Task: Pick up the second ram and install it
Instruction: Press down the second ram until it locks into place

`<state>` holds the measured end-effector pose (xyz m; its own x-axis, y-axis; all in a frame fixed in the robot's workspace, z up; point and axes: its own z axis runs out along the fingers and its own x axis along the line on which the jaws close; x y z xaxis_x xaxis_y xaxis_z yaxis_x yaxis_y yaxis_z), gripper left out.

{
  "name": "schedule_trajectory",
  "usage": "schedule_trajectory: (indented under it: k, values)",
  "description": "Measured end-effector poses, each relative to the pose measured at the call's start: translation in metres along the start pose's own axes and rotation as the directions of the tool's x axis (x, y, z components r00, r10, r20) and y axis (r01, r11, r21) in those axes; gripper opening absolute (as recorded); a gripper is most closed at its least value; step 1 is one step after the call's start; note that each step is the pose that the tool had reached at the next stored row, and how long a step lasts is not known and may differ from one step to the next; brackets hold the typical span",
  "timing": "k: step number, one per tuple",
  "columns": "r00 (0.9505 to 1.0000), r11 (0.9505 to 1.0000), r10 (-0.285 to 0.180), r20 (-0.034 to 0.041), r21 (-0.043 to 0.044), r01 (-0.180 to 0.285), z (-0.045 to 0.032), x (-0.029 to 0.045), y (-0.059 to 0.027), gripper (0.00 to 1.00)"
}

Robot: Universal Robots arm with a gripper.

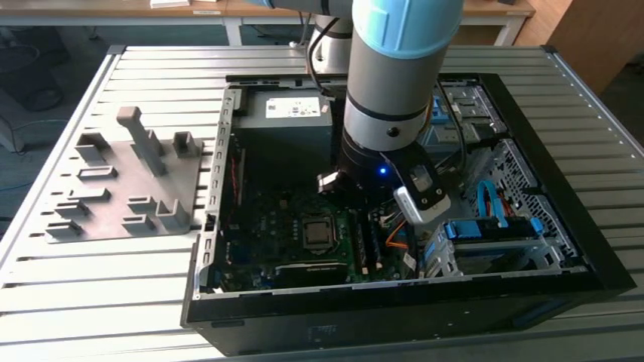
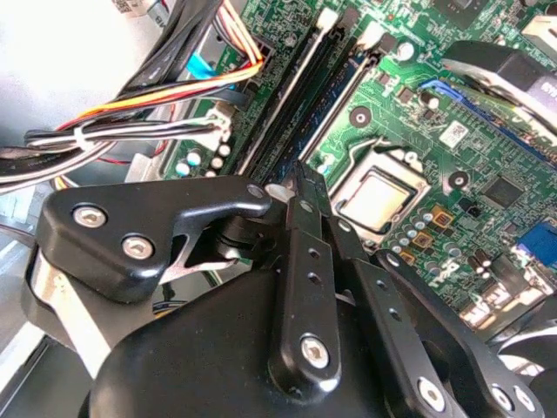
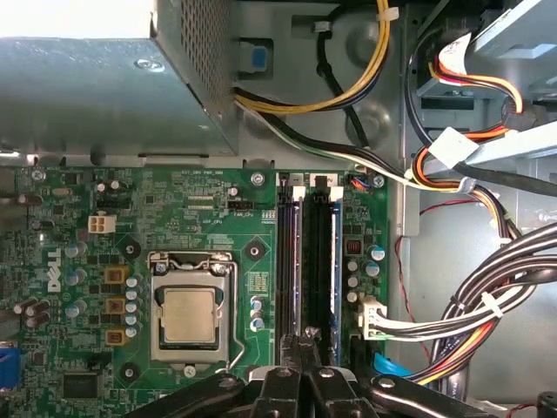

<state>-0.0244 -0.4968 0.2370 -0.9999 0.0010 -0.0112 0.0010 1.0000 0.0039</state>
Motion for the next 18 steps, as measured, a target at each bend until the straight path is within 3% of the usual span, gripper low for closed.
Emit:
schedule_trajectory:
  k: [8,13,18]
  values:
    - [1.0000,1.0000,0.000,0.0000,0.0004,0.000,0.0037,0.0000,-0.0041,0.10]
    - [1.0000,1.0000,0.000,-0.0001,0.0019,0.000,0.0074,0.0003,-0.0240,0.10]
    - [1.0000,1.0000,0.000,0.0000,0.0055,0.000,0.0106,0.0004,-0.0330,0.10]
